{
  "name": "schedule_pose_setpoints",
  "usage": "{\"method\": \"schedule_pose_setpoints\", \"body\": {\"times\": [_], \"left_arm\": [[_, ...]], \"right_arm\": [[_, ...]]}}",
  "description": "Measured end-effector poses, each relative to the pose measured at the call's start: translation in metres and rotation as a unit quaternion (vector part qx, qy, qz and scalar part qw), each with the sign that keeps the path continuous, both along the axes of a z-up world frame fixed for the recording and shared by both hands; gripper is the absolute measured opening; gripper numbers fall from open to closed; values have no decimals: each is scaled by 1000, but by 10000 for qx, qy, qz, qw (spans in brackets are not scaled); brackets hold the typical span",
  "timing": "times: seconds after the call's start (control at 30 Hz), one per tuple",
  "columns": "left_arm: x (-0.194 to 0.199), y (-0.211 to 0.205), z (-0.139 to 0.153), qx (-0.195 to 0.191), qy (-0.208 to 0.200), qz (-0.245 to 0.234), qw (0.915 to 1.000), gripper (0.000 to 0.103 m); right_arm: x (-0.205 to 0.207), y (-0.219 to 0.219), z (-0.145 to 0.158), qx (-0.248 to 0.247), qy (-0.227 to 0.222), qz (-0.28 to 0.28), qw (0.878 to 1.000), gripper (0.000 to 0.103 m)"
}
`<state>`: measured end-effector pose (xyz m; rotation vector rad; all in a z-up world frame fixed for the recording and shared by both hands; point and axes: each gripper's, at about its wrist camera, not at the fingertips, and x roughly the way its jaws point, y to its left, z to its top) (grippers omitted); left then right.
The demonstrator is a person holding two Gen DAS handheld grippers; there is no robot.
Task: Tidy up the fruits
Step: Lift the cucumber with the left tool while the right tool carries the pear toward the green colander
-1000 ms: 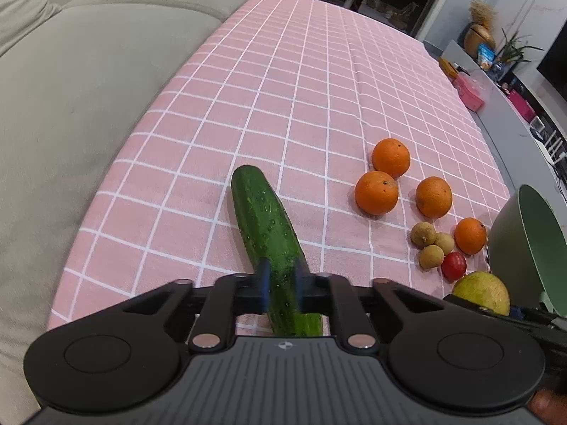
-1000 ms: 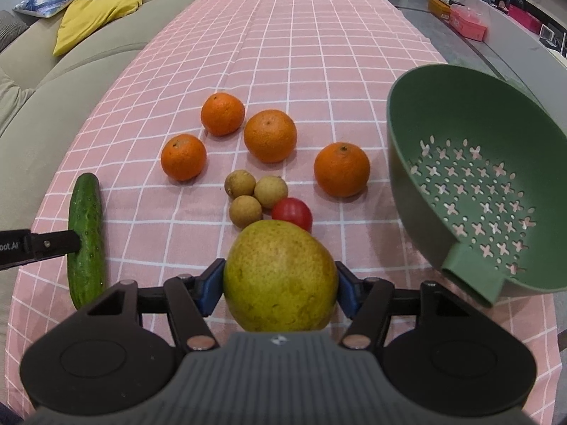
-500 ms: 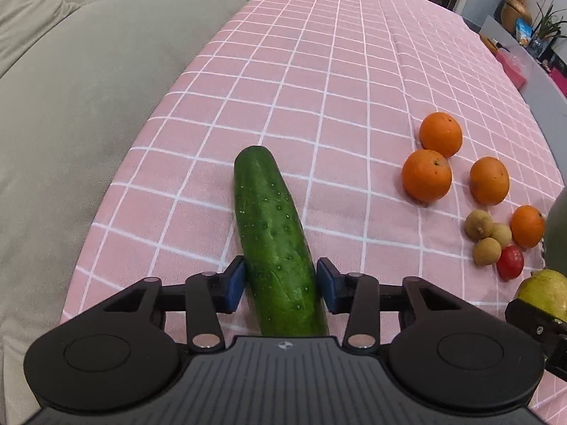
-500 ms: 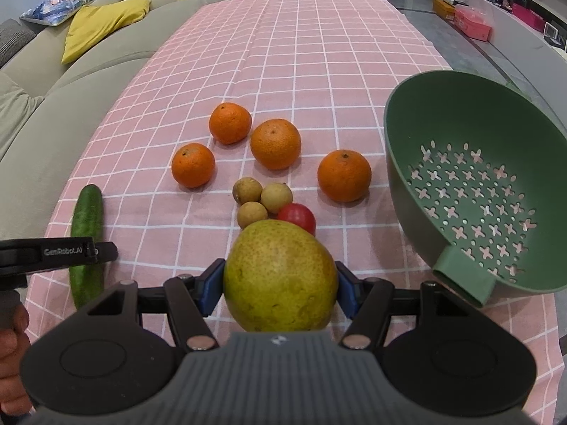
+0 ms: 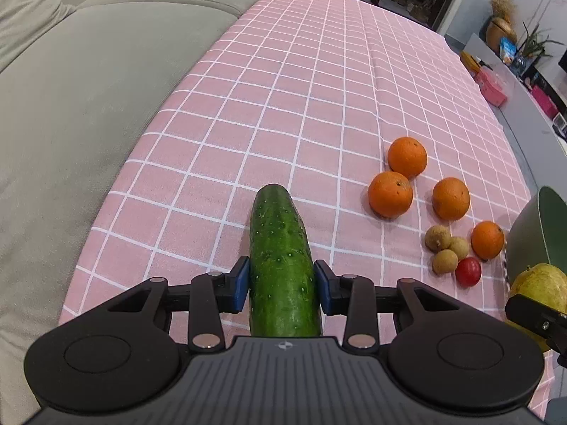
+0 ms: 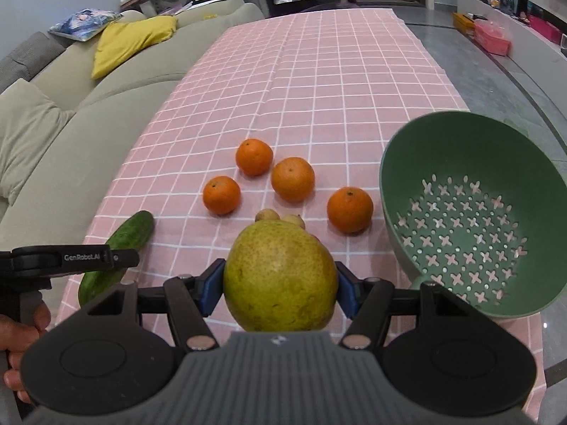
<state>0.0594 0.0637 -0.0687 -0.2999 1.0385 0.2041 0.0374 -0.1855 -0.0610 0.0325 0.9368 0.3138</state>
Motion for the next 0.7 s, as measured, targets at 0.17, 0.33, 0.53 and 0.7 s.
{"method": "schedule_pose_setpoints", "body": {"times": [0.17,0.33,0.53,0.7], "left_arm": [[-1,-5,-12,132,151,-122,9997,42],[-9,-2,-11,-17,110,-97,9999,42],[-15,9,0,-687,-104,-5,9976,42],[-27,23,4,-1702,-336,274,9845,42]], "right_arm": [[0,17,-25,-283,268,341,9987,60],[5,24,-51,-703,389,305,9963,60],[8,18,-56,-765,403,221,9960,61],[8,16,-53,-699,379,194,9966,61]]}}
